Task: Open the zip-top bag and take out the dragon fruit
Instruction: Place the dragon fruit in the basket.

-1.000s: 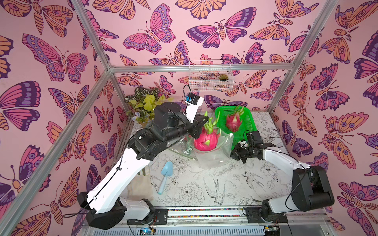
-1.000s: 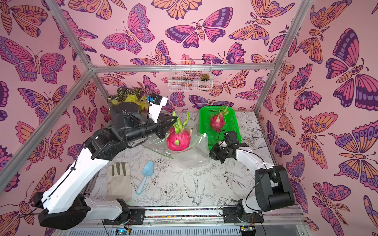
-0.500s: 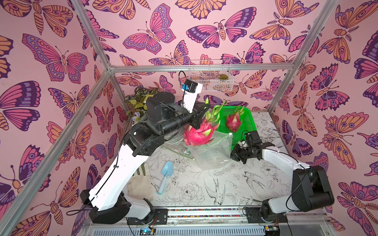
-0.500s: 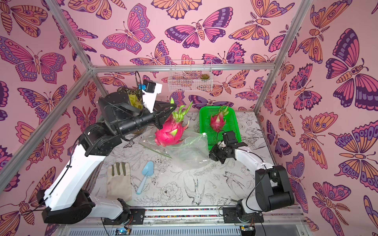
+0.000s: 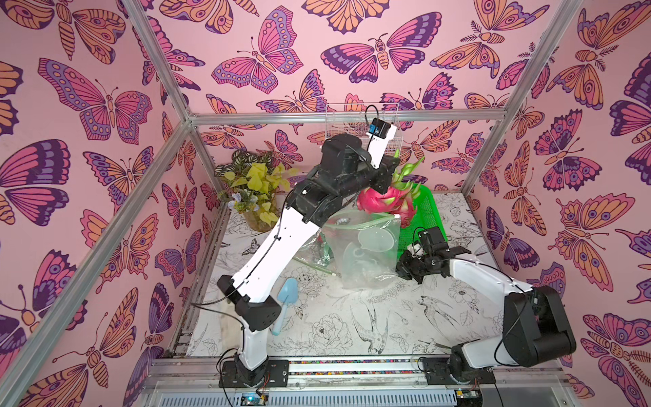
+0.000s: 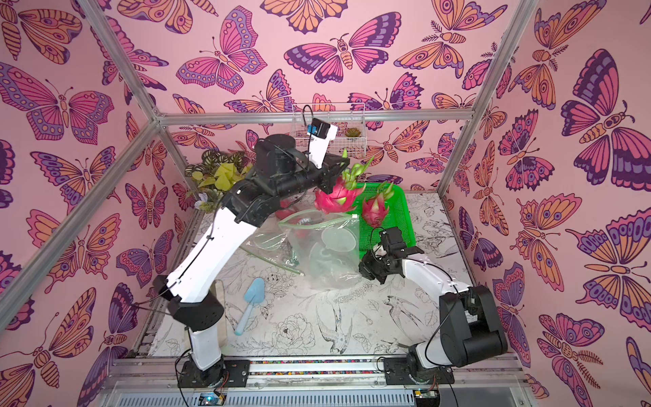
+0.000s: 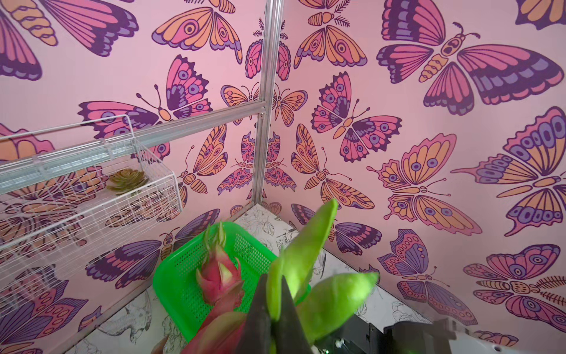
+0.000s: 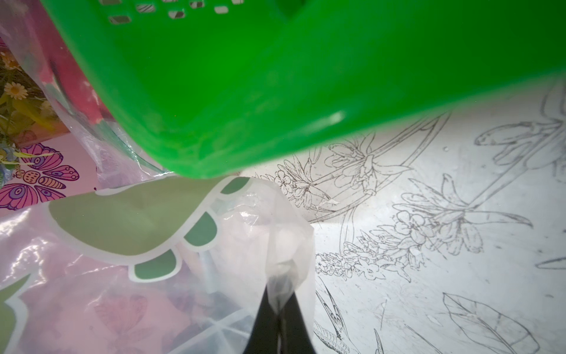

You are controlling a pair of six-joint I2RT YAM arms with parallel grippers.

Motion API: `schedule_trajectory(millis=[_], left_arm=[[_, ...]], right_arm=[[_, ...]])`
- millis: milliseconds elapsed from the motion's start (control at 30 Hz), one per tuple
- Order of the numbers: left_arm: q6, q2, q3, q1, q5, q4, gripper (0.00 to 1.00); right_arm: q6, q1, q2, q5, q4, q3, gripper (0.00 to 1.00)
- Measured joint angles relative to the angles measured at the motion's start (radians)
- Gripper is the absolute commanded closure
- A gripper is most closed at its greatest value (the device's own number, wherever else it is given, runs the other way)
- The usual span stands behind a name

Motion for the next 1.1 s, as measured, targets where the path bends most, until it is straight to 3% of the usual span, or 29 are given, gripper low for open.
schedule_trajectory(millis=[200,667,1100], left_arm=[[-0.021,0.155,0.126,0.000,0.018,0.057,1.00],[-0.030,0.381,0.131,0.000,0.038,0.266,1.00],[-0.113,0.519,0.075,0.005,0.038,0.373,1.00]], right_arm=[[0.000,0.001,-0.017,0.000,0.030,-0.026,1.00],[0.002,0.001,-0.052,-0.017,0.074,-0.074,1.00],[0.023,0.005,-0.058,-0.034,-0.026,-0.122,1.00]])
